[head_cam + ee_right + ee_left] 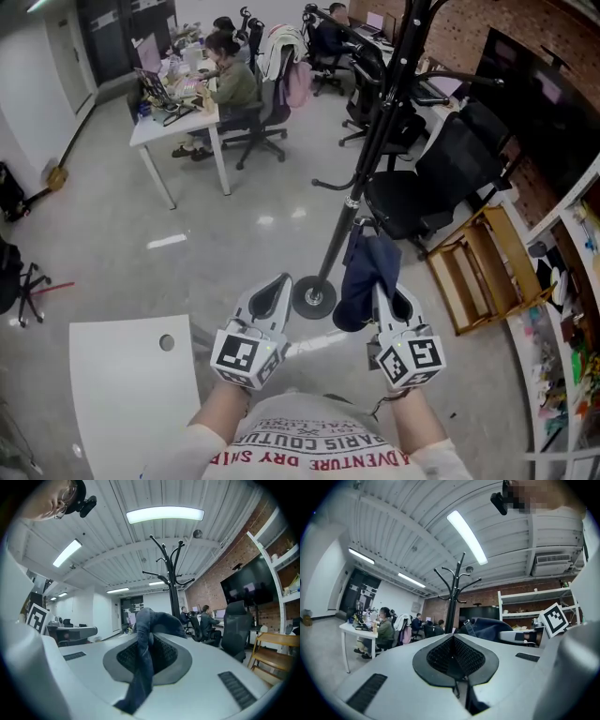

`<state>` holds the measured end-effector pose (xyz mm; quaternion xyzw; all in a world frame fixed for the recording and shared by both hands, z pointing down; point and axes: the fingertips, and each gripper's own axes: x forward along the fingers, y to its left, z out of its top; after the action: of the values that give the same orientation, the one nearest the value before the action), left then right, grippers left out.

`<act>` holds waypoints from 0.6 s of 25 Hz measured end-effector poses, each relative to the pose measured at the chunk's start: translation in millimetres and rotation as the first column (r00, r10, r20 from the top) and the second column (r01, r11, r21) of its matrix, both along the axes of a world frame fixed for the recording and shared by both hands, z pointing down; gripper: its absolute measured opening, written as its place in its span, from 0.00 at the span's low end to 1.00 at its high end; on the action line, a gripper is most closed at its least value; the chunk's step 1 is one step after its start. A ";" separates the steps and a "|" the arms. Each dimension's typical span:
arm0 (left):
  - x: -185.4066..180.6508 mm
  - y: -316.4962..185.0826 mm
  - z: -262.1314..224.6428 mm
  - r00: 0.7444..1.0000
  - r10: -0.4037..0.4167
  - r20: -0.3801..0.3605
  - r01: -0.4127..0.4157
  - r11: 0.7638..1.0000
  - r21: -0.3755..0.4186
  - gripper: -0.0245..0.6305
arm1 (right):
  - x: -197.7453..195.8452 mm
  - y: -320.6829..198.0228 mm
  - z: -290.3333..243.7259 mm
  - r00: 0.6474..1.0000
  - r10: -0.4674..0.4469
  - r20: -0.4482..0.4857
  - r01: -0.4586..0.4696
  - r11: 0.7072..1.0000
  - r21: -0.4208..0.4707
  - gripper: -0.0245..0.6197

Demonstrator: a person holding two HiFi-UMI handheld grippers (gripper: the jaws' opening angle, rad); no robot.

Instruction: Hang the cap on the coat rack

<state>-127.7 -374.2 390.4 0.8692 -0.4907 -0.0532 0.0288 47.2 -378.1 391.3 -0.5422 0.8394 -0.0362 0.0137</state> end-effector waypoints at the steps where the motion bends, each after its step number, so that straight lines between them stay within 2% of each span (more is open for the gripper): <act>1: -0.4 -6.0 -1.0 1.000 0.002 0.001 -0.002 1.000 0.003 0.04 | -2.1 -7.4 -4.3 1.000 -0.003 -0.004 0.003 1.000 0.012 0.08; 10: 4.5 -47.2 -11.5 1.000 -0.019 0.005 0.019 1.000 0.006 0.04 | -0.7 -59.8 -38.9 0.998 -0.058 0.027 0.055 0.994 0.098 0.08; 15: 9.2 -69.4 -19.5 0.999 -0.054 -0.001 0.054 0.999 0.009 0.04 | 7.7 -82.2 -77.9 0.997 -0.075 -0.007 0.075 0.978 0.197 0.08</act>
<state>-118.5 -443.6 370.9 0.8557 -0.5138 -0.0565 0.0238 54.9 -460.4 313.5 -0.5062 0.8586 0.0464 0.0662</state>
